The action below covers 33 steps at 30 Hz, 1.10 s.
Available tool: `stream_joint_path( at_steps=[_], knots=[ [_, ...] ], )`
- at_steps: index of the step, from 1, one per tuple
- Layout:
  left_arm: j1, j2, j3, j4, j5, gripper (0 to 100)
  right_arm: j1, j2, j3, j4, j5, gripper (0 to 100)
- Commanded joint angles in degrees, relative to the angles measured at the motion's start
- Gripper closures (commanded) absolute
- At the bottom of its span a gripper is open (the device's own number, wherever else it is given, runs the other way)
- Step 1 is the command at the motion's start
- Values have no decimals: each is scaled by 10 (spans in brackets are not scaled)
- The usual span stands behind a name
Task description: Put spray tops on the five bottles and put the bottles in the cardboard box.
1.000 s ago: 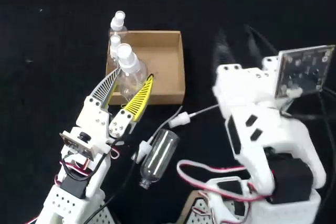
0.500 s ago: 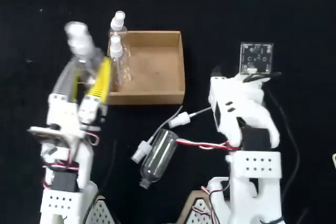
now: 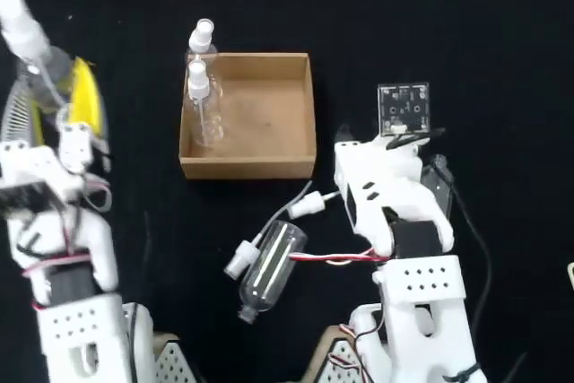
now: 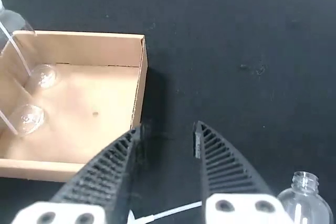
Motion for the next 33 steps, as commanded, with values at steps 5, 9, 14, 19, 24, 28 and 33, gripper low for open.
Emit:
stream_joint_path(
  at_steps=[5, 9, 14, 19, 24, 28, 33],
  knots=[
    [-124, 246, -80, -145, -9, 971, -9, -7, 6, -19, -4, 861],
    [-169, 353, -46, -318, -11, 971, -9, -7, 7, -19, -4, 861],
    [-211, 491, -63, -415, -11, 971, -9, -6, 7, -19, -4, 861],
    [-254, 612, -99, -512, -7, 971, -9, -4, 7, -19, -4, 861],
    [-266, 727, -110, -628, -10, 971, -10, -4, 7, -19, -4, 861],
    [-275, 815, -135, -724, -9, 971, -10, -5, 12, -19, -4, 861],
    [-283, 924, -170, -822, -11, 971, -10, -7, 36, -57, -4, 861]
  ],
)
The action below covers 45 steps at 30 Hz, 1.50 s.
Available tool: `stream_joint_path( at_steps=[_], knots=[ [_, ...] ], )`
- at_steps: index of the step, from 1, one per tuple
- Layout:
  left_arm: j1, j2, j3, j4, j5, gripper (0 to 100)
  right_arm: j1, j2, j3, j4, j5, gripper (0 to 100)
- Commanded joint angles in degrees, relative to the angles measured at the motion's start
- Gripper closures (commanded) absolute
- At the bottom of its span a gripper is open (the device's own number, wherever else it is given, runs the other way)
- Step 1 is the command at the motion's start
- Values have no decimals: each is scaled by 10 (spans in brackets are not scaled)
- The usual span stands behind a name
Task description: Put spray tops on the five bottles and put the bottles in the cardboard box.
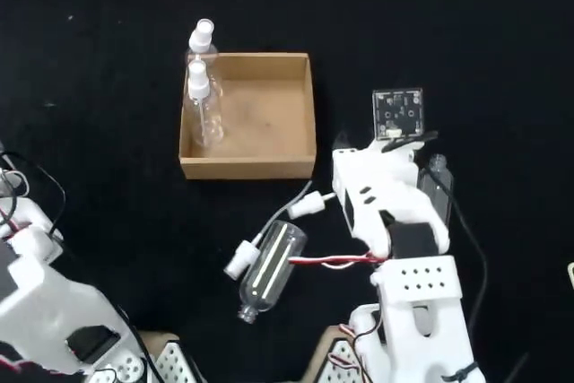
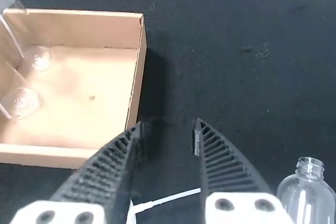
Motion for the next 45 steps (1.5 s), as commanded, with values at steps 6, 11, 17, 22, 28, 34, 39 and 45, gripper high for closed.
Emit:
stream_joint_path(
  at_steps=[6, 11, 17, 22, 28, 34, 39, 45],
  knots=[
    [-37, 165, -123, -82, -4, 971, -8, -7, 12, -53, -4, 861],
    [-55, 238, -179, -83, -2, 971, -8, -7, 12, -53, -4, 861],
    [-52, 295, -194, -141, -2, 971, -8, -7, 11, -53, -4, 861],
    [-51, 323, -194, -142, -2, 971, -8, -7, 11, -53, -4, 861],
    [-52, 360, -194, -142, -2, 969, -8, -7, 11, -53, -4, 861],
    [-56, 389, -194, -145, -2, 966, -8, -7, 12, -53, -4, 861],
    [-61, 395, -189, -145, -2, 847, -8, -7, 12, -53, -4, 861],
    [-65, 391, -194, -145, -2, 780, -8, -7, 12, -53, -4, 861]
  ],
)
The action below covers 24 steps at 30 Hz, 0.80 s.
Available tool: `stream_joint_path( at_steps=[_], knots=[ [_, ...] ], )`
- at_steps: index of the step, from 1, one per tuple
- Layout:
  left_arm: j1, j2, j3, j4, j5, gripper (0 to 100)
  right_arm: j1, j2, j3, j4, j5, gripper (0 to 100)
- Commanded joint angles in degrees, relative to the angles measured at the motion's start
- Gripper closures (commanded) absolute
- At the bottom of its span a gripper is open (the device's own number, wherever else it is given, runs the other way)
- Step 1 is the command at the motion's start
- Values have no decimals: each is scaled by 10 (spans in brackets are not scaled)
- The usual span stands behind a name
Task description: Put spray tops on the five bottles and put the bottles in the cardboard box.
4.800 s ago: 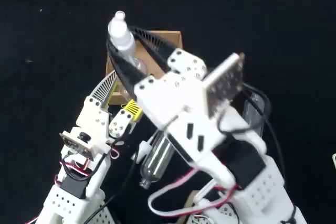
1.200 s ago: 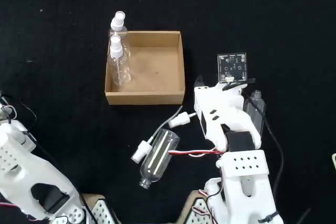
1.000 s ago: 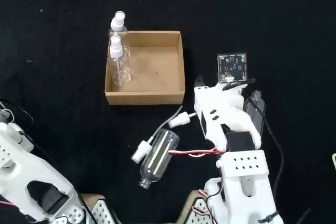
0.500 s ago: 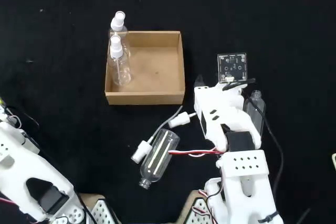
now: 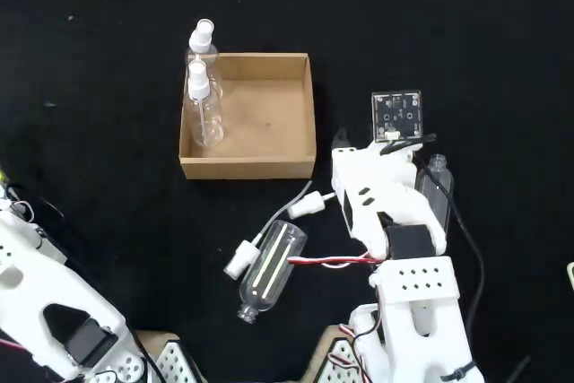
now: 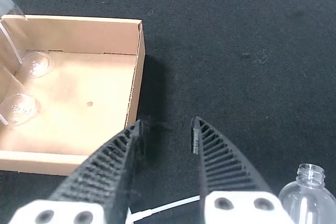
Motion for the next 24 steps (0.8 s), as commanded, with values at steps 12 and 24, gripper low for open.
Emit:
stream_joint_path(
  at_steps=[12, 24],
  knots=[
    [-1, -7, 7, -30, -2, 775, -8, -7, -6, -16, -4, 861],
    [0, -155, 87, 18, -1, 769, -8, -7, -7, -16, -2, 861]
  ],
)
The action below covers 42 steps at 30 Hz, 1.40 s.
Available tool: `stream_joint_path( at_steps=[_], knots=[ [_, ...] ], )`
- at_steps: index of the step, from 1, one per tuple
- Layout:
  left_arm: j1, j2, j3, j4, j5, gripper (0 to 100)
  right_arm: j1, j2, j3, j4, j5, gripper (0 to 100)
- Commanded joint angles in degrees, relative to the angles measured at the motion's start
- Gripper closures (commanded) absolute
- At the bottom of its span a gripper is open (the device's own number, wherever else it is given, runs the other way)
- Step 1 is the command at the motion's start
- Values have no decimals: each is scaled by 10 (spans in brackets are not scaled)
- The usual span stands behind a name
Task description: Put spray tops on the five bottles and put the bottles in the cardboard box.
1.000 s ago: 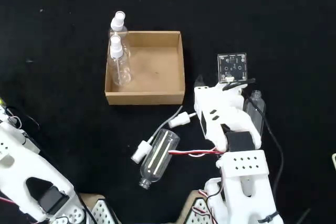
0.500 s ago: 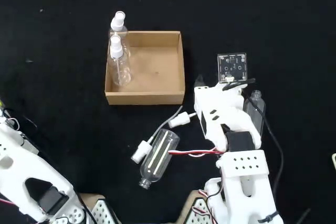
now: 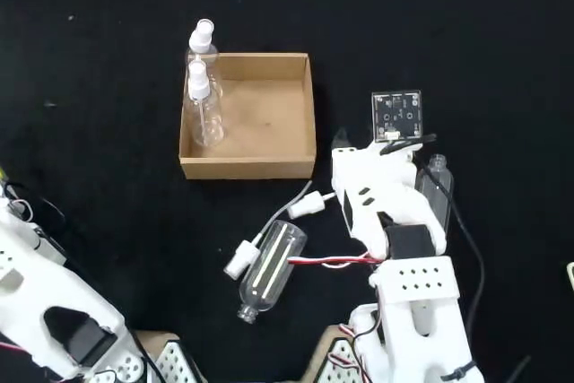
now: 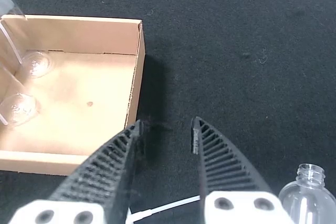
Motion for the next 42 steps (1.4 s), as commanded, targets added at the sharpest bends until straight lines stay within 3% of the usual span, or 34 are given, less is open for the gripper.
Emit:
stream_joint_path(
  at_steps=[1, 6, 13, 19, 24, 42],
  knots=[
    [0, -63, 8, 39, -1, 751, -8, -7, -7, -16, -2, 861],
    [0, -70, 12, 76, -1, 647, -8, -7, -7, -16, -2, 861],
    [-3, -40, 7, 75, -1, 716, -8, -7, -6, -15, -4, 861],
    [-6, -34, 7, 72, -1, 717, -8, -7, -6, -15, -4, 861],
    [-9, -34, 13, 1, -1, 717, -8, -7, -6, -15, -4, 861],
    [2, -36, 7, 2, -2, 722, -8, -7, -6, -15, -4, 861]
  ],
)
